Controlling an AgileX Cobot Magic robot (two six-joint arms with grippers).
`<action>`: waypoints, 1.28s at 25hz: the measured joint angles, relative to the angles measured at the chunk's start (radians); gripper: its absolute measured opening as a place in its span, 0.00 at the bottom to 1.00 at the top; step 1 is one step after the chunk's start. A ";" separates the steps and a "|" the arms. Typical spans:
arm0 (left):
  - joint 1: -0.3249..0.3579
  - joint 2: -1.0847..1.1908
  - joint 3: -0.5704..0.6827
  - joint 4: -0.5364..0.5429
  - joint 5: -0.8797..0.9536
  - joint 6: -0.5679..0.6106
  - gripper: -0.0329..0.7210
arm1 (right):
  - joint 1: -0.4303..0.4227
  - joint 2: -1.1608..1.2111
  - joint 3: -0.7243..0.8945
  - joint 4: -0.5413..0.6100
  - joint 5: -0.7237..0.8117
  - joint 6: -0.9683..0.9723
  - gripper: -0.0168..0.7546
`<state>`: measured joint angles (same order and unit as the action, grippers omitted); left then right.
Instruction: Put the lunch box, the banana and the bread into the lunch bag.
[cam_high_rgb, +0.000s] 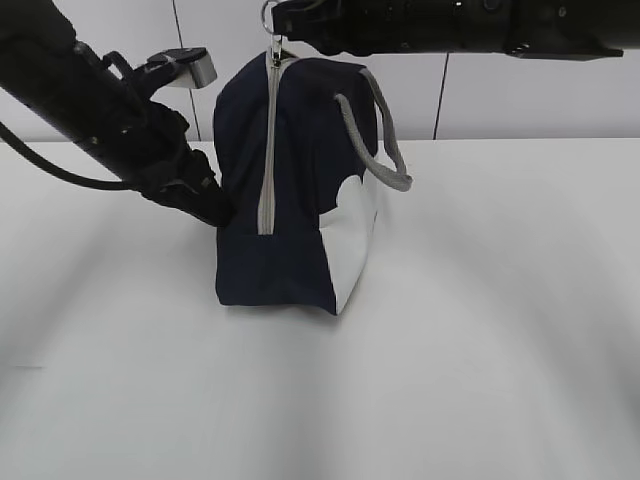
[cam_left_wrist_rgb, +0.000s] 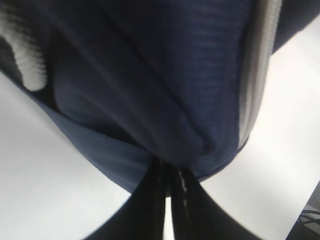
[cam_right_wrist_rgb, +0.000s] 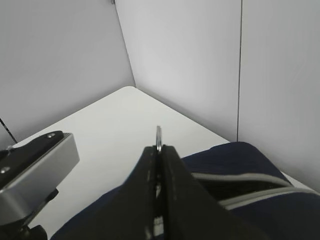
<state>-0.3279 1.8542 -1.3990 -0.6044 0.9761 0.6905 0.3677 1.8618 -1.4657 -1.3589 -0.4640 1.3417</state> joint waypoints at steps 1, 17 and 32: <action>0.000 0.000 0.000 0.002 0.000 0.000 0.02 | 0.000 0.000 -0.002 0.000 0.000 0.000 0.03; 0.054 -0.036 0.000 0.003 0.032 -0.071 0.53 | -0.004 -0.061 -0.012 -0.491 -0.158 0.500 0.03; 0.063 -0.160 0.000 -0.097 -0.089 -0.070 0.56 | -0.017 -0.068 -0.016 -0.491 -0.247 0.581 0.03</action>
<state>-0.2646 1.6938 -1.3990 -0.7012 0.8871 0.6206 0.3503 1.7939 -1.4814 -1.8501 -0.7109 1.9224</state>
